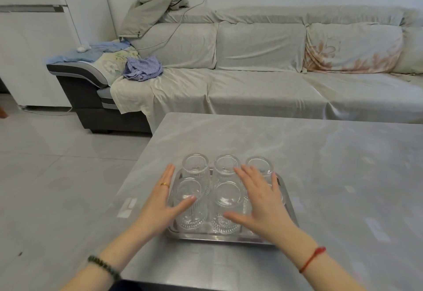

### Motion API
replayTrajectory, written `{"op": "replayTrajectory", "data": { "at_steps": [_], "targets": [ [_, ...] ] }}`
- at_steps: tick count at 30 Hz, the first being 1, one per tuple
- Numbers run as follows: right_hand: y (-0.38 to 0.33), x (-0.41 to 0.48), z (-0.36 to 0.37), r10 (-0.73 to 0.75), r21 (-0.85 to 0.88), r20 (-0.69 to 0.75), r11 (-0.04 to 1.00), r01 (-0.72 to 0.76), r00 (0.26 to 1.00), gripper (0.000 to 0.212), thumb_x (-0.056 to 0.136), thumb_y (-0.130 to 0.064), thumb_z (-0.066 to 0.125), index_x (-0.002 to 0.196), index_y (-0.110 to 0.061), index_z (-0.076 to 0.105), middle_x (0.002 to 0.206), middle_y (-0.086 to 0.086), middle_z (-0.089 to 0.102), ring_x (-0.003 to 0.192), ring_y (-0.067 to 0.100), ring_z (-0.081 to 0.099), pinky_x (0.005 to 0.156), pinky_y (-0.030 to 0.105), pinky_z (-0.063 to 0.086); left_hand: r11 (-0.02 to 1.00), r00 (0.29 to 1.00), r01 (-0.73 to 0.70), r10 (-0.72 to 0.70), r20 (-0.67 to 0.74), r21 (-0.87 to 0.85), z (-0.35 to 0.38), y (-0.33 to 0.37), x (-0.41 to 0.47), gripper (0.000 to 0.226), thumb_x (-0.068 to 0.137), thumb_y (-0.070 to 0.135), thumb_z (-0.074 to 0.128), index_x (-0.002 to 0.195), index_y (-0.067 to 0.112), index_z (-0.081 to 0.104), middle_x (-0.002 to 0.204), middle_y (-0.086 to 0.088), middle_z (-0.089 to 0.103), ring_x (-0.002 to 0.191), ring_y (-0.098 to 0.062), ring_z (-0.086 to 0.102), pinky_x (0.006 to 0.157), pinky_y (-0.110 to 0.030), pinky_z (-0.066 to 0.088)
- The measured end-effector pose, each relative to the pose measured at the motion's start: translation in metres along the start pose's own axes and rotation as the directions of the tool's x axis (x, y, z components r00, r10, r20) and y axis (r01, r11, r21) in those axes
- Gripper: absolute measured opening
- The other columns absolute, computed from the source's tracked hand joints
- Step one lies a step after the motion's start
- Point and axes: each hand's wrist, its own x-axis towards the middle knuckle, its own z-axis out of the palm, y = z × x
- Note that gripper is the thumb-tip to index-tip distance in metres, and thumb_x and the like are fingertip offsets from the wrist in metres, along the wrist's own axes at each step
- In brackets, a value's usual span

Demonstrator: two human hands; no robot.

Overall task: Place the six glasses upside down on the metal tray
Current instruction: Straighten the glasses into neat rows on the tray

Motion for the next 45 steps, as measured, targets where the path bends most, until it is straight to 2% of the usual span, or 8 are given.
{"op": "replayTrajectory", "data": {
  "at_steps": [6, 12, 19, 23, 27, 35, 40, 45],
  "targets": [
    [-0.030, -0.017, 0.018, -0.035, -0.351, -0.045, 0.936, 0.017, 0.998, 0.079, 0.037, -0.045, 0.086, 0.111, -0.026, 0.062, 0.114, -0.001, 0.068, 0.114, 0.024, 0.059, 0.093, 0.062, 0.038, 0.978, 0.985, 0.169, -0.165, 0.044, -0.125, 0.022, -0.032, -0.025, 0.097, 0.065, 0.048, 0.072, 0.142, 0.023, 0.017, 0.147, 0.014, 0.030, 0.133, -0.004, 0.028, 0.109, -0.022, 0.025],
    [-0.018, -0.011, 0.032, -0.001, -0.255, -0.063, 0.967, -0.016, 0.998, 0.062, 0.087, -0.029, 0.051, 0.140, -0.029, 0.018, 0.154, -0.004, 0.017, 0.144, 0.020, 0.005, 0.102, 0.051, -0.026, 0.988, 0.996, 0.089, -0.089, 0.005, -0.127, 0.031, -0.027, -0.022, 0.055, 0.072, 0.040, 0.068, 0.120, 0.034, 0.041, 0.106, 0.038, 0.047, 0.100, 0.019, 0.048, 0.075, 0.004, 0.035],
    [0.004, -0.021, 0.014, -0.022, -0.005, -0.248, 1.000, 0.022, 0.969, 0.086, 0.059, -0.046, 0.077, 0.133, -0.035, 0.035, 0.146, 0.001, 0.033, 0.137, 0.019, 0.029, 0.111, 0.055, 0.013, 0.989, 0.994, 0.101, -0.095, 0.057, -0.111, 0.021, -0.037, -0.024, 0.085, 0.069, 0.043, 0.070, 0.139, 0.027, 0.024, 0.135, 0.024, 0.034, 0.124, 0.005, 0.033, 0.104, -0.017, 0.027],
    [0.041, -0.043, 0.016, 0.255, 0.448, -0.272, 0.887, -0.113, 0.928, 0.102, 0.059, -0.033, 0.081, 0.129, -0.051, 0.009, 0.144, -0.016, 0.017, 0.136, 0.003, 0.015, 0.112, 0.029, 0.014, 0.993, 0.994, 0.099, -0.096, 0.049, -0.057, 0.018, -0.046, -0.033, 0.091, 0.066, 0.038, 0.074, 0.139, 0.027, 0.022, 0.129, 0.030, 0.030, 0.116, 0.011, 0.031, 0.091, 0.004, 0.019],
    [0.053, -0.057, 0.037, 0.374, 0.614, -0.110, 0.754, -0.233, 0.921, 0.099, 0.064, -0.018, 0.079, 0.138, -0.037, 0.016, 0.147, -0.009, 0.029, 0.134, 0.014, 0.032, 0.110, 0.045, 0.034, 0.993, 0.993, 0.108, -0.105, 0.047, -0.056, 0.028, -0.045, -0.036, 0.078, 0.073, 0.039, 0.068, 0.138, 0.026, 0.027, 0.124, 0.024, 0.045, 0.106, 0.009, 0.044, 0.082, 0.003, 0.030],
    [0.055, -0.049, 0.046, 0.392, 0.604, -0.057, 0.746, -0.280, 0.918, 0.100, 0.066, -0.023, 0.078, 0.141, -0.032, 0.012, 0.145, -0.004, 0.039, 0.131, 0.016, 0.039, 0.103, 0.047, 0.042, 0.998, 0.998, 0.070, -0.070, 0.007, 0.012, 0.036, -0.037, -0.032, 0.063, 0.084, 0.040, 0.053, 0.138, 0.031, 0.024, 0.112, 0.039, 0.043, 0.070, 0.009, 0.043, 0.069, 0.005, 0.034],
    [0.070, -0.059, 0.033, 0.387, 0.638, -0.033, 0.718, -0.279, 0.922, 0.099, 0.061, -0.036, 0.080, 0.139, -0.036, 0.019, 0.147, -0.010, 0.034, 0.131, 0.009, 0.035, 0.107, 0.034, 0.036, 0.991, 0.991, 0.130, -0.130, 0.042, -0.005, 0.026, -0.045, -0.033, 0.080, 0.077, 0.046, 0.060, 0.141, 0.024, 0.018, 0.137, 0.020, 0.031, 0.128, -0.009, 0.039, 0.103, -0.022, 0.032],
    [0.091, -0.079, 0.031, 0.467, 0.535, -0.021, 0.752, -0.385, 0.884, 0.106, 0.060, -0.041, 0.080, 0.142, -0.026, 0.015, 0.150, -0.001, 0.029, 0.136, 0.017, 0.028, 0.110, 0.034, 0.024, 0.996, 0.996, 0.077, -0.079, 0.040, 0.042, 0.019, -0.048, -0.037, 0.087, 0.068, 0.040, 0.072, 0.138, 0.027, 0.023, 0.116, 0.042, 0.027, 0.112, 0.007, 0.034, 0.084, 0.009, 0.020]
  ]
}}
